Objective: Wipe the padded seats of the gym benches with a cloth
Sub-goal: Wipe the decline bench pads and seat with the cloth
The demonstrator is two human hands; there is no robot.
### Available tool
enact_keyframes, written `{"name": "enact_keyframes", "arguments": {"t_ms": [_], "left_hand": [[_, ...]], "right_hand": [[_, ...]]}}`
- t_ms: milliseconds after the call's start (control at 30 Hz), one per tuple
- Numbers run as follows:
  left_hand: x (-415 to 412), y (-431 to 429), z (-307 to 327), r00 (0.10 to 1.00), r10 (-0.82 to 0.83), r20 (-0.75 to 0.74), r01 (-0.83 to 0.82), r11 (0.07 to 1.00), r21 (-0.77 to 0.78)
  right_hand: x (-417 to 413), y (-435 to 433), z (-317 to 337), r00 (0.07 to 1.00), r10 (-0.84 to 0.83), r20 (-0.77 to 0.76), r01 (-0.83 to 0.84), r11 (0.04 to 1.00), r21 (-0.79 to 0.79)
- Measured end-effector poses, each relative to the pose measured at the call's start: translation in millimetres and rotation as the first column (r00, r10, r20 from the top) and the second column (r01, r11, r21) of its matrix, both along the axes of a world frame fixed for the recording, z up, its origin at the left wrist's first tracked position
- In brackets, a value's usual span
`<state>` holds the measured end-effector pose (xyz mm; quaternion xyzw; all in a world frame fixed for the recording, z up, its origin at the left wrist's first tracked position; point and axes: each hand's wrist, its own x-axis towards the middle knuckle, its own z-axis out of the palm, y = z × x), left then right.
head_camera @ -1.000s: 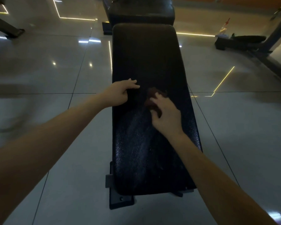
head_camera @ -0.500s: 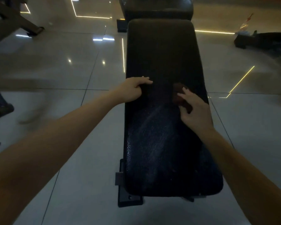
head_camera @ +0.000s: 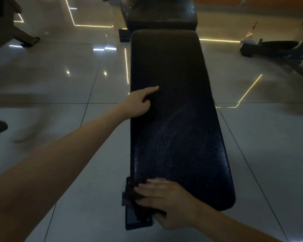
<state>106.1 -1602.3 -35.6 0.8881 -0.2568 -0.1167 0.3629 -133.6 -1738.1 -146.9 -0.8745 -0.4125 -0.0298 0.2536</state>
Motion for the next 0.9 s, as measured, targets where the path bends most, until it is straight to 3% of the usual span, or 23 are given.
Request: {"name": "enact_keyframes", "arguments": {"t_ms": [133, 267, 400, 467, 533, 600, 667, 800, 900], "left_hand": [[-9.5, -0.3, -8.0, 0.988, -0.128, 0.083, 0.116, 0.983, 0.142], [-9.0, 5.7, -11.3, 0.980, -0.160, 0.121, 0.141, 0.978, 0.155], [-4.1, 9.6, -6.2, 0.982, -0.163, 0.099, 0.148, 0.978, 0.144], [-3.2, 10.4, -4.6, 0.983, -0.157, 0.098, 0.142, 0.980, 0.141], [-2.1, 9.9, -4.1, 0.984, -0.156, 0.087, 0.142, 0.979, 0.148], [-1.3, 8.7, -3.9, 0.986, -0.152, 0.068, 0.141, 0.979, 0.151], [0.6, 7.8, -2.0, 0.988, -0.145, 0.052, 0.137, 0.982, 0.134], [1.1, 6.3, -1.2, 0.997, -0.071, 0.037, 0.068, 0.995, 0.077], [-0.4, 5.7, -2.6, 0.998, -0.045, 0.050, 0.043, 0.998, 0.049]], "right_hand": [[22.5, -14.5, 2.4, 0.998, -0.034, 0.050, 0.035, 0.999, -0.019], [73.3, -38.4, 27.9, 0.935, -0.329, 0.133, 0.327, 0.944, 0.040], [136.2, -59.8, 62.9, 0.672, -0.737, 0.071, 0.722, 0.674, 0.156], [149.1, -56.2, 70.6, 0.572, -0.818, 0.056, 0.804, 0.573, 0.160], [148.0, -46.1, 71.6, 0.538, -0.842, 0.045, 0.830, 0.538, 0.149], [134.1, -34.2, 68.2, 0.579, -0.813, 0.061, 0.802, 0.582, 0.136], [111.3, -16.9, 59.3, 0.679, -0.726, 0.106, 0.715, 0.688, 0.126], [55.1, 24.7, 27.5, 0.894, -0.435, 0.106, 0.431, 0.900, 0.059], [44.2, 21.7, 15.5, 0.966, -0.226, 0.128, 0.235, 0.970, -0.064]]}}
